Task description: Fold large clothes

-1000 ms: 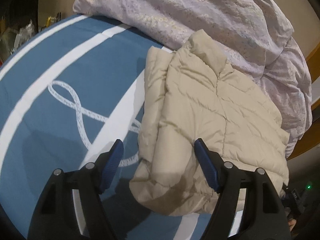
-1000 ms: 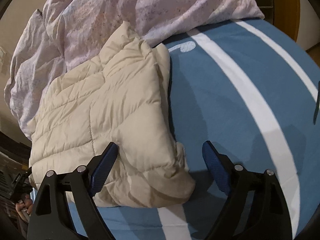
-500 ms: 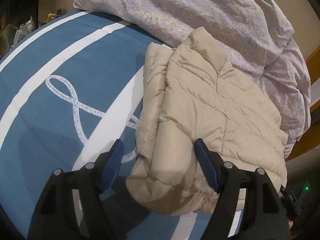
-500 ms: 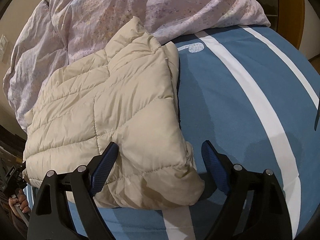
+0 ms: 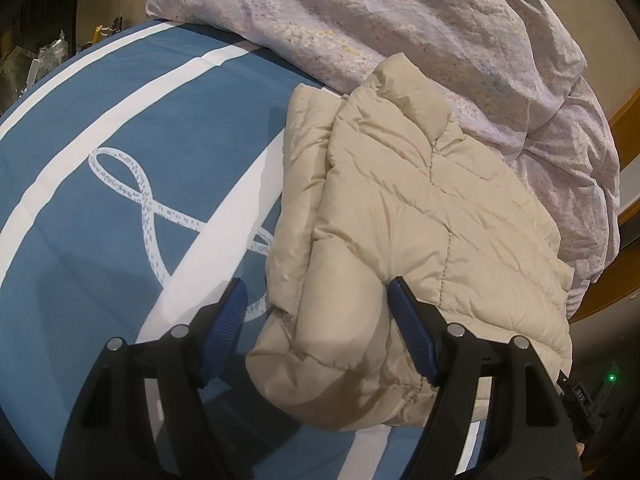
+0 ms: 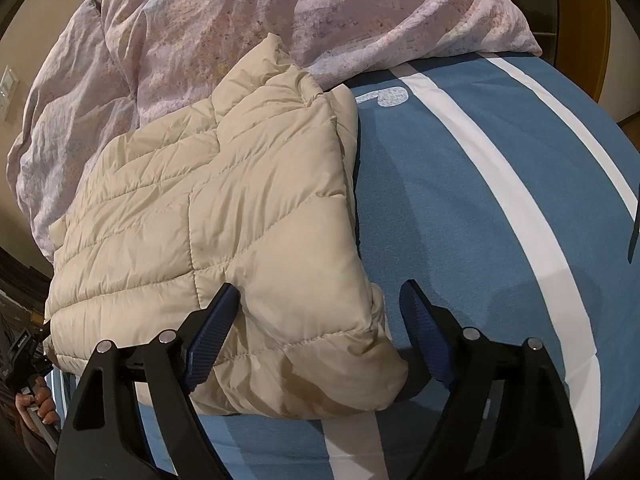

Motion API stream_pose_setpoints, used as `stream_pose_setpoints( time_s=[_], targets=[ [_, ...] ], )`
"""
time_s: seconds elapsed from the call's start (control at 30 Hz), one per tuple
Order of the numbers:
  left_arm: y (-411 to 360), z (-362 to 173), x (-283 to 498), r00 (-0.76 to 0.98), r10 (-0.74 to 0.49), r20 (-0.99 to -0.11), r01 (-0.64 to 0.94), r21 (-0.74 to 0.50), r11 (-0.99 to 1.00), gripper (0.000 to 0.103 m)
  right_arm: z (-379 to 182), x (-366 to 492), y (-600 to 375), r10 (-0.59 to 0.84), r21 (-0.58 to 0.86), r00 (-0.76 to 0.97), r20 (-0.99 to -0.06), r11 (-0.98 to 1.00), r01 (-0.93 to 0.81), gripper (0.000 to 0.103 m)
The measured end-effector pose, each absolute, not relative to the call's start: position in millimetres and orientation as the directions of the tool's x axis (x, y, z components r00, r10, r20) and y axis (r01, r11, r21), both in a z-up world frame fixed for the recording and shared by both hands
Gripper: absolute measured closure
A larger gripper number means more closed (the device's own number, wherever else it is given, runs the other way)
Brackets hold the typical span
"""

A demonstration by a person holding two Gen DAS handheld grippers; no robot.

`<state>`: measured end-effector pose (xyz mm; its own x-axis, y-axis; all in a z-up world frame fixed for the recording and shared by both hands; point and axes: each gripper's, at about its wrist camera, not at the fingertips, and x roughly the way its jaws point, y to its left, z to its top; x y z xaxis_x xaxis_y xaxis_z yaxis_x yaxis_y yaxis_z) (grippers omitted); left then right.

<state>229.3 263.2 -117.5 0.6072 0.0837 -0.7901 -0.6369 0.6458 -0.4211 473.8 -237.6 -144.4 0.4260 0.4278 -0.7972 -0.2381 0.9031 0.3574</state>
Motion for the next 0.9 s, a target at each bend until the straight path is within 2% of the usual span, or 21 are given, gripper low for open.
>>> stream_pose_setpoints(
  time_s=[0.23, 0.3, 0.47, 0.57, 0.63, 0.73, 0.9],
  targets=[
    [263.5, -117.9, 228.3, 0.617, 0.070, -0.784, -0.631, -0.439, 0.640, 0.034, -144.0, 473.1, -237.4, 0.430, 0.360, 0.426, -0.796, 0.902, -0.239, 0.023],
    [263.8, -118.4, 228.2, 0.624, 0.059, -0.779, -0.626, -0.453, 0.635, 0.037, -143.6, 473.0, -237.1, 0.441, 0.369, 0.423, -0.792, 0.897, -0.245, 0.028],
    [264.3, -120.8, 227.5, 0.646, 0.021, -0.763, -0.615, -0.504, 0.606, 0.050, -144.6, 472.8, -238.2, 0.493, 0.429, 0.401, -0.772, 0.870, -0.244, 0.056],
    [263.0, -119.4, 226.0, 0.659, 0.021, -0.752, -0.608, -0.515, 0.604, 0.064, -142.3, 471.9, -240.5, 0.522, 0.462, 0.403, -0.752, 0.853, -0.243, 0.069],
    [262.4, -116.3, 223.5, 0.672, 0.025, -0.740, -0.600, -0.525, 0.604, 0.075, -140.3, 470.1, -241.6, 0.538, 0.480, 0.403, -0.740, 0.843, -0.245, 0.075],
    [261.7, -110.8, 218.6, 0.691, 0.026, -0.722, -0.588, -0.542, 0.601, 0.083, -136.7, 466.5, -243.1, 0.560, 0.501, 0.405, -0.723, 0.828, -0.250, 0.080],
    [262.7, -99.2, 203.9, 0.719, 0.033, -0.694, -0.565, -0.556, 0.610, 0.087, -130.7, 456.0, -244.1, 0.584, 0.509, 0.399, -0.707, 0.812, -0.286, 0.082]
  ],
)
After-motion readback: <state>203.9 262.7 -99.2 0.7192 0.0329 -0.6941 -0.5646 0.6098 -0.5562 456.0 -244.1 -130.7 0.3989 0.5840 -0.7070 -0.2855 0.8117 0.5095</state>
